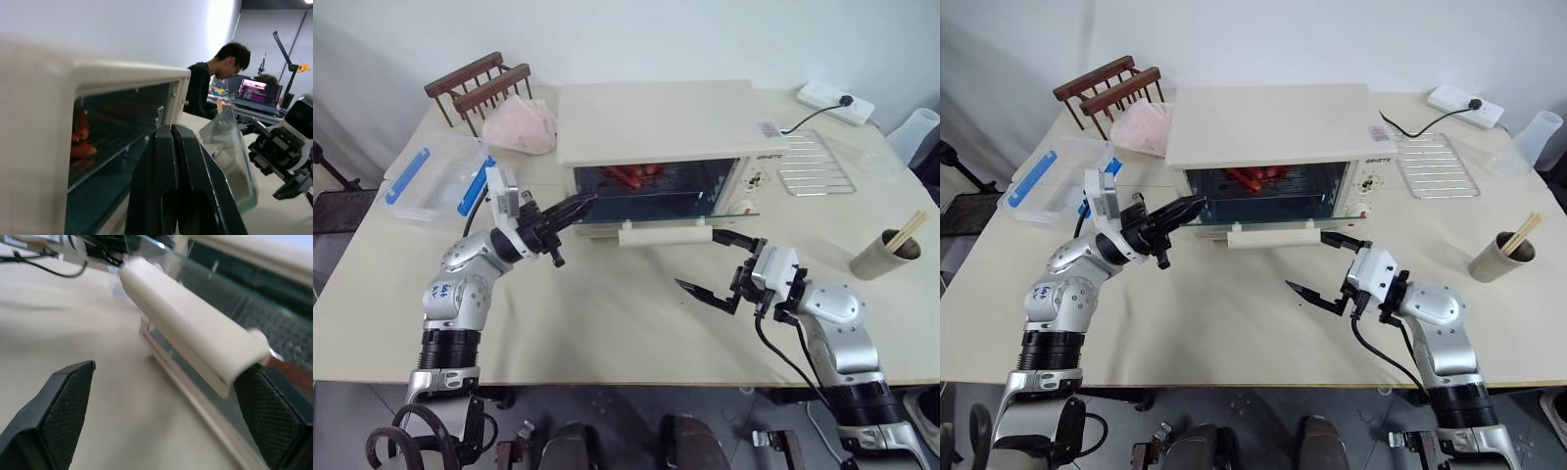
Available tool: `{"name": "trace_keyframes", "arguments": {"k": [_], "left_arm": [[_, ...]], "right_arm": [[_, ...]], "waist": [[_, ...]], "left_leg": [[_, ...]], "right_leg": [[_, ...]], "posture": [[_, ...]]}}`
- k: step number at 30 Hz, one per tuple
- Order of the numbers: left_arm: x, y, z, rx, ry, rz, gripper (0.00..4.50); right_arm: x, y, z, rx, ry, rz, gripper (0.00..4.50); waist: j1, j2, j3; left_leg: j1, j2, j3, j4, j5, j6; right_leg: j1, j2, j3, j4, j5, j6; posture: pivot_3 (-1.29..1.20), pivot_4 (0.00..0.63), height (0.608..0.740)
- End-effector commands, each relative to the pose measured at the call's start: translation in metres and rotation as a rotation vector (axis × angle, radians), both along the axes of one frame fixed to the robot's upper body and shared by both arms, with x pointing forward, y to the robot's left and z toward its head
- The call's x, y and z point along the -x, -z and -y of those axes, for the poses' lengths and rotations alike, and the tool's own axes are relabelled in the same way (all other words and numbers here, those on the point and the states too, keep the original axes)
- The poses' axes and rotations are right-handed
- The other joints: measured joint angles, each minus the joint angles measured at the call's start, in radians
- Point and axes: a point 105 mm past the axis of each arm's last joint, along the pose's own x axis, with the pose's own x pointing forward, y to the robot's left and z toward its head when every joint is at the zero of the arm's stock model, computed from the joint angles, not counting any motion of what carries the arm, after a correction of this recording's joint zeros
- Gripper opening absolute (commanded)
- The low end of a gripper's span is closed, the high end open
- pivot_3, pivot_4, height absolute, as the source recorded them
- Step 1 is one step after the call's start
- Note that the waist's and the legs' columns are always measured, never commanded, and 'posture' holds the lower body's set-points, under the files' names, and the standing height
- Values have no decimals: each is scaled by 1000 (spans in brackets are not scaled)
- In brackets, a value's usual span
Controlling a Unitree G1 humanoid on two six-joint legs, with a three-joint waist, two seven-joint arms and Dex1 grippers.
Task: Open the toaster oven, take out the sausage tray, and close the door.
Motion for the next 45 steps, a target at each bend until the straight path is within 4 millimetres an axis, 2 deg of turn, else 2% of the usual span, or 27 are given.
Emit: {"name": "trace_keyframes", "arguments": {"k": [1,4,7,9,14,16,19,26,31,34,37,45], "left_arm": [[4,1,1,-22,20,16,35],[6,7,2,-45,30,0,35],[6,21,4,-107,28,-24,35],[5,27,4,-130,21,-32,35],[6,45,9,-204,31,-57,35],[8,60,11,-268,32,-65,35],[9,70,11,-303,21,-62,35],[9,73,9,-292,-6,-58,35],[18,76,-2,-280,-3,-57,35],[23,68,-10,-246,-31,-12,581],[30,61,-22,-204,-69,9,1466],[46,60,-49,-183,-173,3,3871]], "right_arm": [[12,-4,35,4,122,30,4500],[28,10,65,55,221,-25,4500],[39,11,94,88,336,-58,4500],[40,4,102,75,384,-56,4500],[38,-9,103,84,411,-18,4500],[28,-31,88,79,375,40,4500],[21,-46,63,70,297,69,4500],[8,-60,2,35,174,98,4500],[-20,-54,-32,118,257,132,4500],[-44,-56,-55,186,293,254,4500],[-70,-56,-70,340,380,391,4500],[-103,-52,-88,425,476,473,4500]], "waist": [[11,0,0],[18,0,0],[19,0,0],[16,0,0],[11,0,0],[10,0,0],[11,0,0],[17,0,0],[9,0,0],[0,0,0],[-14,0,0],[-18,0,0]], "left_leg": [[0,0,0,0,0,0],[0,-1,0,0,0,0],[1,-1,0,1,0,0],[1,-1,0,1,0,1],[3,0,1,0,1,0],[3,0,1,0,1,0],[3,0,2,1,1,0],[0,0,0,1,1,0],[0,-1,0,1,1,1],[0,0,1,1,2,1],[-1,0,1,1,2,1],[-3,0,2,-1,2,0]], "right_leg": [[0,0,0,0,0,0],[1,0,0,-1,0,0],[2,0,1,-1,0,0],[2,0,1,-1,0,0],[2,0,2,-1,0,0],[2,0,3,-1,0,0],[2,0,4,0,0,0],[0,-1,1,0,0,0],[0,-1,1,1,0,0],[-1,-1,1,1,0,0],[-2,-1,1,1,0,0],[-5,-1,1,3,0,0]], "posture": [[0,150,740],[0,150,740],[0,150,740],[0,150,740],[0,150,740],[0,150,740],[0,150,740],[0,150,740],[0,150,740],[0,150,740],[0,150,740],[0,150,740]]}}
